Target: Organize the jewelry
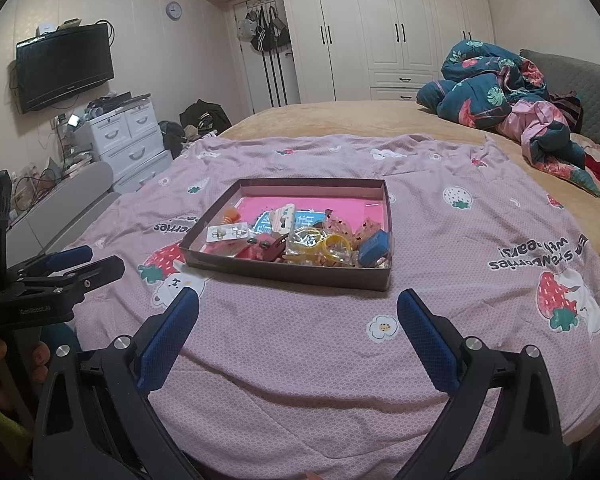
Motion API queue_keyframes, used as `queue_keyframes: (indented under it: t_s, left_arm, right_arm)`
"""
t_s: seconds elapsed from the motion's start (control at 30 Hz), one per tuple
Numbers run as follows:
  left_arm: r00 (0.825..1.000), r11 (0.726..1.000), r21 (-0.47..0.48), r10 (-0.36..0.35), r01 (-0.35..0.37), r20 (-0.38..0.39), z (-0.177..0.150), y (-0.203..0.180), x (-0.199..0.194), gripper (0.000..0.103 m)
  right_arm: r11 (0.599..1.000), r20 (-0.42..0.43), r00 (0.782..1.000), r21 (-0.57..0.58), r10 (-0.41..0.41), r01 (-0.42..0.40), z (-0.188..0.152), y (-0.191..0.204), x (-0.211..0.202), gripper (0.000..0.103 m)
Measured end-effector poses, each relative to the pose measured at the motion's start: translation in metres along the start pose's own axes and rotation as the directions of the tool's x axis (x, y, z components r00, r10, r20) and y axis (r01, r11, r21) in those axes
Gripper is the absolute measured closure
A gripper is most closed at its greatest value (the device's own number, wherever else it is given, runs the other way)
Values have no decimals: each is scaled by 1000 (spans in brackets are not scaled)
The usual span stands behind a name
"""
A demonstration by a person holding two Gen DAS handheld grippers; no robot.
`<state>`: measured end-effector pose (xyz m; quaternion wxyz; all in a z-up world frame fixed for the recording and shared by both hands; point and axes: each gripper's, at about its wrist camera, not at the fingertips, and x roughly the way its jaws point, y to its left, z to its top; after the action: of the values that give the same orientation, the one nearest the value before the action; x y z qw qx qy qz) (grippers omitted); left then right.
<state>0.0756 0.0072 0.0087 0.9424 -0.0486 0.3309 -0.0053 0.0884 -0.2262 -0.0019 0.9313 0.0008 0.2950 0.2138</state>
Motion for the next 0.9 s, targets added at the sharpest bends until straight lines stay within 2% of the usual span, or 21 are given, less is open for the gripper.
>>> queue_keyframes:
  t_s: [0.9]
  left_arm:
    - [999,1000,-10,-21,21,-25,-4,0,4,9]
  right_arm:
    - [1000,-1,1000,1,-1,1,3,-6,1,4]
